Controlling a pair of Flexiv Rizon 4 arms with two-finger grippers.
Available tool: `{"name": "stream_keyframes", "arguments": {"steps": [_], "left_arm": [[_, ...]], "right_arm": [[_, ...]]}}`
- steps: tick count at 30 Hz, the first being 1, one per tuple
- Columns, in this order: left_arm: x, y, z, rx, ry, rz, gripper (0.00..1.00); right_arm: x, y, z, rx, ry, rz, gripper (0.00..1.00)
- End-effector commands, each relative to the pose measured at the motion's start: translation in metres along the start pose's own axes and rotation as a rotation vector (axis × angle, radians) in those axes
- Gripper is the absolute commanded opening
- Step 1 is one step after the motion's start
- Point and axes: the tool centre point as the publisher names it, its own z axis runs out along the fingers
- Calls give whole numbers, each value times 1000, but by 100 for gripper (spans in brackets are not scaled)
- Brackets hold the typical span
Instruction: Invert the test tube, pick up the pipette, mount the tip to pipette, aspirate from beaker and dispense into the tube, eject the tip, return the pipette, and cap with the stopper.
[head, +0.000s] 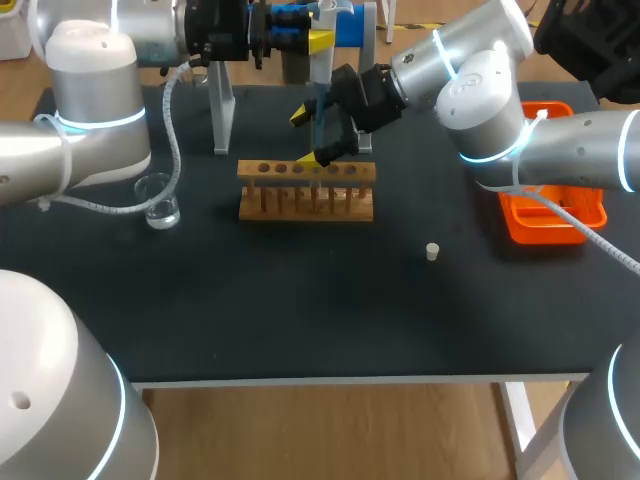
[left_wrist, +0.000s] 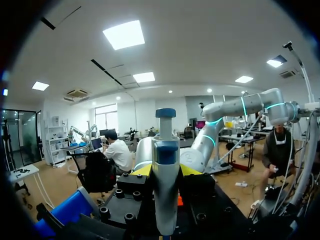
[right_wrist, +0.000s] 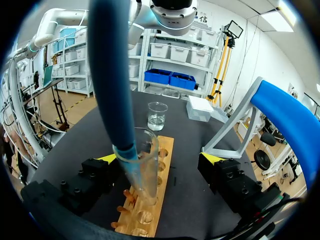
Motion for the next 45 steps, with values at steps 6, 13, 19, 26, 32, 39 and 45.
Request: {"name": "stream_keyframes", "arguments": {"steps": [6,13,19,26,32,39,45], "left_arm": [[2,1,-3,13,-24,7,0],[0,-1,-5,8,-33,13,0],[-2,-1,-5,5,-35,17,0],[-4,-2,-6,3,-38,15,0],[-7,-2,-5,0,-37,8,0],[-10,-2,-4,-27,-47,-11,0],[-11,-3,-2,-36,-58,-14,0]], "right_arm": [[-2,-1,-1,1,7,0,100],[-2,-1,-1,1,7,0,100],[-2,-1,-1,1,7,0,100],[-2,-1,-1,1,7,0,100],[-2,-1,-1,1,7,0,100],[-2,-1,-1,1,7,0,100],[-2,-1,-1,1,7,0,100]]}}
